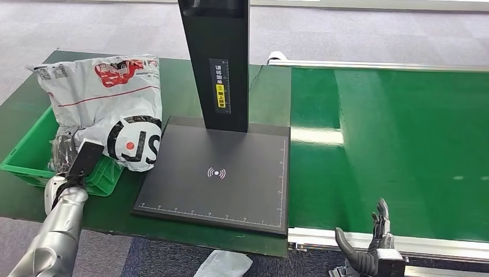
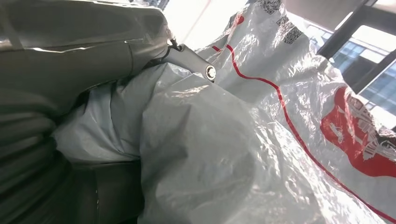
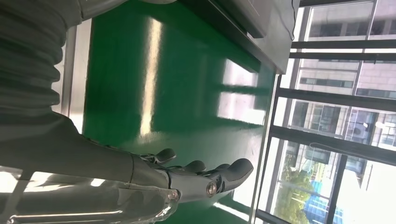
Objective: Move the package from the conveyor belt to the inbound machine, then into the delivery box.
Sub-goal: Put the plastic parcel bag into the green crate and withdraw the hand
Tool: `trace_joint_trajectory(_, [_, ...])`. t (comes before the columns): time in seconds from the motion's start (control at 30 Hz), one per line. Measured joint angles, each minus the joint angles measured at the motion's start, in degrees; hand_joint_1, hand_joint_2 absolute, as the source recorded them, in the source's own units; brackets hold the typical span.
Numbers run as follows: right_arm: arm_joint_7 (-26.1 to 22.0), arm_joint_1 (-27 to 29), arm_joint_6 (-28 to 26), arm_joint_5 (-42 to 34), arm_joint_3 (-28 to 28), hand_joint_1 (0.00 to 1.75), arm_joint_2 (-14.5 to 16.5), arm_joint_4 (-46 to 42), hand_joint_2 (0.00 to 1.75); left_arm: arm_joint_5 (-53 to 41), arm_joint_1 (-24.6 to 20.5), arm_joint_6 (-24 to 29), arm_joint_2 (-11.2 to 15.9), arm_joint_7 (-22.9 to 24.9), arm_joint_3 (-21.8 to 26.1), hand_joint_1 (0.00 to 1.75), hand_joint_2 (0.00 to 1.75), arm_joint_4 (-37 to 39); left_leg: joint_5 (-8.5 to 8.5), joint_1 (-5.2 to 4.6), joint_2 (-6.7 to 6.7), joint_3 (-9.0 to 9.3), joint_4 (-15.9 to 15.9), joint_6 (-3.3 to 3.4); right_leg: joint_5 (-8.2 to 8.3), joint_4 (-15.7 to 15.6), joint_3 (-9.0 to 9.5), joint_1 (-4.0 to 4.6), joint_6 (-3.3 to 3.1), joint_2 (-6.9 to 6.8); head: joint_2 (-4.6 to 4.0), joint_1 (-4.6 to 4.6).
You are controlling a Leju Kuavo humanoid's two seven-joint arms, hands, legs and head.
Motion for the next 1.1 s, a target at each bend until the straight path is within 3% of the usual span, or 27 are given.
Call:
trace_joint_trajectory(0.27, [0.0, 0.69, 0.99, 1.26, -1.81, 0.0, 1.19, -1.47, 1.75, -1.74, 0.9, 0.57, 0.14, 2.71, 1.83, 1.75, 1.75, -1.42, 0.0, 0.0, 0.0, 0.02, 0.0, -0.01, 0.0, 0.0, 0.01, 0.0, 0.0, 0.01, 0.0, 0.0])
trace_joint_trajectory(0.6, [0.01, 0.66, 2.26, 2.69, -3.82, 0.0, 2.46, -2.06, 1.75, -3.35, -1.16, 3.95, 0.54, 6.03, 4.04, 1.75, 1.75, -3.81, 0.0, 0.03, -0.01, 0.01, 0.0, -0.01, 0.01, 0.0, -0.01, 0.03, -0.01, 0.01, 0.0, 0.01])
trace_joint_trajectory(0.87, [0.0, 0.15, 4.62, 4.69, -6.55, 0.0, 3.99, -2.94, 1.75, -10.15, -5.57, 5.3, 3.03, 14.46, 5.36, 1.75, 1.75, -6.55, 0.0, 0.04, -0.01, 0.0, 0.0, -0.01, 0.01, 0.0, -0.01, 0.04, -0.01, 0.01, 0.0, 0.01])
trace_joint_trajectory(1.1, [0.0, -0.32, 6.19, 5.89, -7.81, 0.0, 4.84, -3.3, 1.75, -17.51, -9.05, 8.52, 5.89, 20.19, 6.4, 1.75, 1.75, -3.2, 0.0, 0.05, 0.0, 0.0, 0.0, -0.01, 0.01, 0.01, -0.02, 0.05, -0.01, 0.02, 0.0, 0.01])
